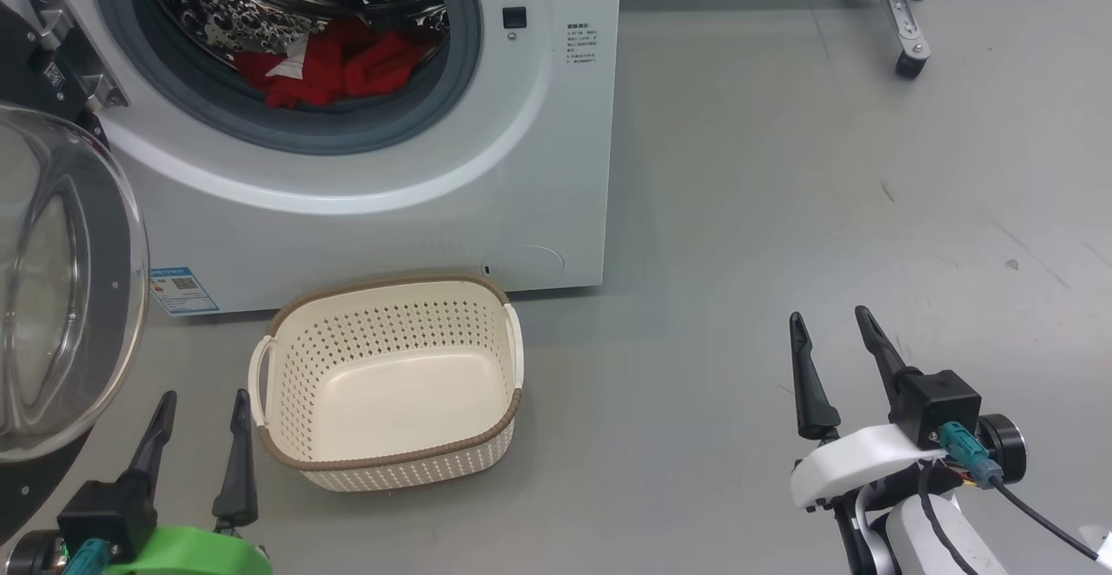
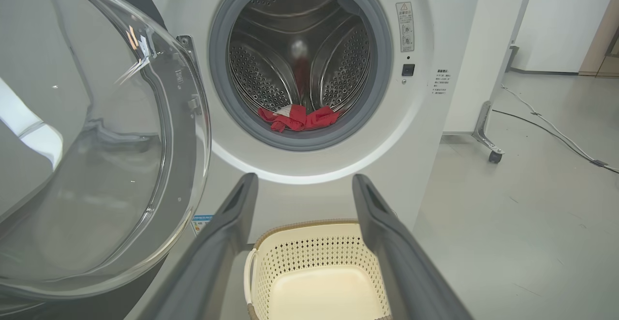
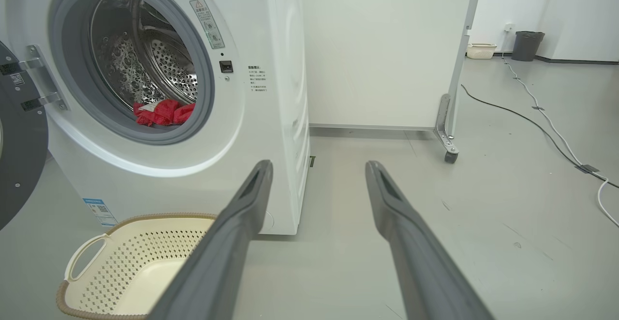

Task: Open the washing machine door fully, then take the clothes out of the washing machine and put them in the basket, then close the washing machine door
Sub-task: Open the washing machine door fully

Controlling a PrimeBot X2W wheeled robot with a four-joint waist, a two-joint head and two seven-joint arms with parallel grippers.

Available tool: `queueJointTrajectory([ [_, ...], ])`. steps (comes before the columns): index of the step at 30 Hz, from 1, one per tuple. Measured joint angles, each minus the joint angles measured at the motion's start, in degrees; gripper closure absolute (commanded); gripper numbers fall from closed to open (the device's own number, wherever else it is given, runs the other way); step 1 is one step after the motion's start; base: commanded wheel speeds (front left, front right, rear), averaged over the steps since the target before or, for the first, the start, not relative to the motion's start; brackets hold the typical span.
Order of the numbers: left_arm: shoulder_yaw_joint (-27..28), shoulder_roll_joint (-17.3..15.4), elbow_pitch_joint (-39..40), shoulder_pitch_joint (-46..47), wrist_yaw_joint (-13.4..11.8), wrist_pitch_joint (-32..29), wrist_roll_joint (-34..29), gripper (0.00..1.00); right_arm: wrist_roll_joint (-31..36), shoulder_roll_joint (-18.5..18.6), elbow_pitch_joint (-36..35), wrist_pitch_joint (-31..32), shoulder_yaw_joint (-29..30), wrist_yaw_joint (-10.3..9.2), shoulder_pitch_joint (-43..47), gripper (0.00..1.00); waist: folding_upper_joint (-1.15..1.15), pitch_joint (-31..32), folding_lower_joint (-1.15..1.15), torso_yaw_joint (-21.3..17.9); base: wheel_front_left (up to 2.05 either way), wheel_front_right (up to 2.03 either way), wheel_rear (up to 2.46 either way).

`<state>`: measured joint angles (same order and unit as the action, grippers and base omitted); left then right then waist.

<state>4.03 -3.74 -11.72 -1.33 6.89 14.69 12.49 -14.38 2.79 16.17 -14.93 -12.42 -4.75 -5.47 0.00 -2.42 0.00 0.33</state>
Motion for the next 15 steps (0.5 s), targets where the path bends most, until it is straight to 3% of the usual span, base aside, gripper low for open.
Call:
queueJointTrajectory([
  [15,0.4,0.5,0.2,-1.3,0.0,0.0,-0.6,0.0,0.4,0.0,-0.7,0.0,-0.2,0.0,0.6,0.0,0.0,0.8,0.0,0.8,0.0,0.0,0.0],
])
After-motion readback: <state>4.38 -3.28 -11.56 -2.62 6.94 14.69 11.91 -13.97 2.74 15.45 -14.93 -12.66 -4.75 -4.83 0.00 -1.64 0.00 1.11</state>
